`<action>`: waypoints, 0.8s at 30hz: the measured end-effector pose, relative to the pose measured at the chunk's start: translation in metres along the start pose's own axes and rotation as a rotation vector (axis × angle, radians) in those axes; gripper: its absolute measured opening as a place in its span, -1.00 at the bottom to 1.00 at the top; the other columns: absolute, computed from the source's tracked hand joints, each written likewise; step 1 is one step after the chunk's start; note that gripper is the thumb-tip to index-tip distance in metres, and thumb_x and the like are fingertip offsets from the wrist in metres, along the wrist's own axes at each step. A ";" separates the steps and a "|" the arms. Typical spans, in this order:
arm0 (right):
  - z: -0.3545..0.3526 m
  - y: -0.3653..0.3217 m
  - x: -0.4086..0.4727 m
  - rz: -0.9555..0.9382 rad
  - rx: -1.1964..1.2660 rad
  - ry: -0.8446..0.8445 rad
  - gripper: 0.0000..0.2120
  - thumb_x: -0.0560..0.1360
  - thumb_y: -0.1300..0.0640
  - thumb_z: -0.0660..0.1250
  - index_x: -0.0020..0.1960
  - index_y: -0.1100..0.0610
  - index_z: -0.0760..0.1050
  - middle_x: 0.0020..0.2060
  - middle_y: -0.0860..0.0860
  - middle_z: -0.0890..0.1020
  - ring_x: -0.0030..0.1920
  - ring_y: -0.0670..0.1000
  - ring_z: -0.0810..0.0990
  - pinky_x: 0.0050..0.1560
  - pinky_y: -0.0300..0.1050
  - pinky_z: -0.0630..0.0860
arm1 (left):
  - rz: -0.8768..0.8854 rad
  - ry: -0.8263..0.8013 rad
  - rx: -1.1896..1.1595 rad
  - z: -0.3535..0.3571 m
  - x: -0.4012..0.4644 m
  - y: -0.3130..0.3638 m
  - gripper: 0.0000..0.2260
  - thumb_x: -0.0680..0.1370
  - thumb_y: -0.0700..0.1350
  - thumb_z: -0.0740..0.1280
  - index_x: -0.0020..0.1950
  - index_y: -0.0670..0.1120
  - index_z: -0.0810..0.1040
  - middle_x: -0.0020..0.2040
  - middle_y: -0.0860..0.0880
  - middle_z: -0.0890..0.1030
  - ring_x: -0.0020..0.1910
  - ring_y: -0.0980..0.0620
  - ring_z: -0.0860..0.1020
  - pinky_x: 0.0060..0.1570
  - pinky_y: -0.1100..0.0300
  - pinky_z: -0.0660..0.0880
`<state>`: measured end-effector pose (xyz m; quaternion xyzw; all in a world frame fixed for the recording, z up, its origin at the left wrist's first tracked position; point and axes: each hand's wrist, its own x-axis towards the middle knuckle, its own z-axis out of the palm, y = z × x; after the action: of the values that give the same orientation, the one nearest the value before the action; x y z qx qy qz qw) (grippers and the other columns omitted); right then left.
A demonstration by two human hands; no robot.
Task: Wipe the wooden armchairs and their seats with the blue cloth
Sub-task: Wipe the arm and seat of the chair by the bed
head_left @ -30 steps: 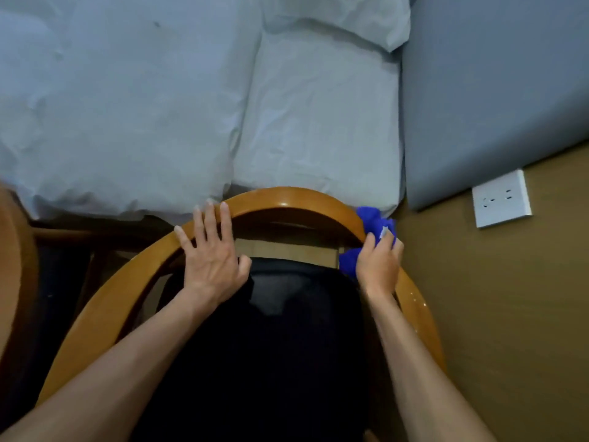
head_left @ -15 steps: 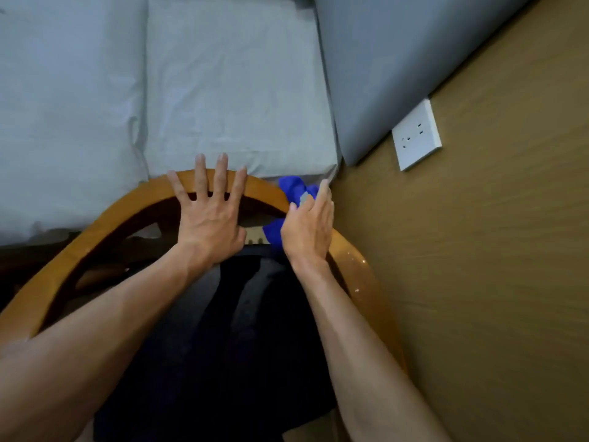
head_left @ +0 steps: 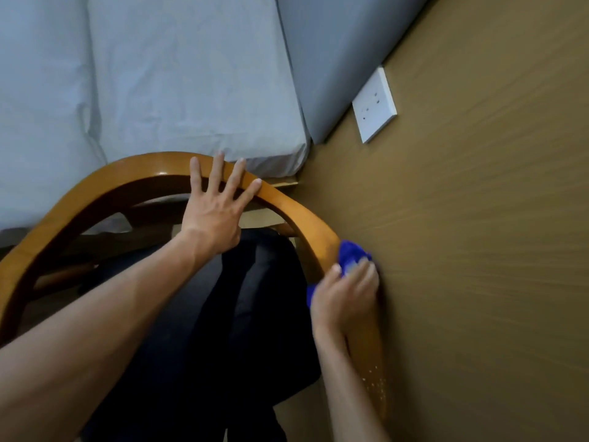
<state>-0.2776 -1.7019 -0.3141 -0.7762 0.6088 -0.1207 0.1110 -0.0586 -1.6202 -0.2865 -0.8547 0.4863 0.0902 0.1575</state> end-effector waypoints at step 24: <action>-0.057 0.154 -0.125 0.481 0.067 0.034 -0.47 0.55 -0.09 0.04 0.27 0.29 0.45 0.10 0.24 0.52 0.04 0.17 0.52 -0.02 0.03 0.48 | 0.234 -0.173 -0.245 -0.008 -0.002 0.105 -0.14 0.50 0.04 0.32 0.55 0.08 -0.27 0.54 -0.13 -0.32 0.51 -0.24 -0.29 0.46 -0.27 -0.06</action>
<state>-0.4662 -1.6182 -0.3163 -0.6027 0.7735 -0.1242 0.1520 -0.1494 -1.6714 -0.2978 -0.7941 0.5524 0.2396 0.0821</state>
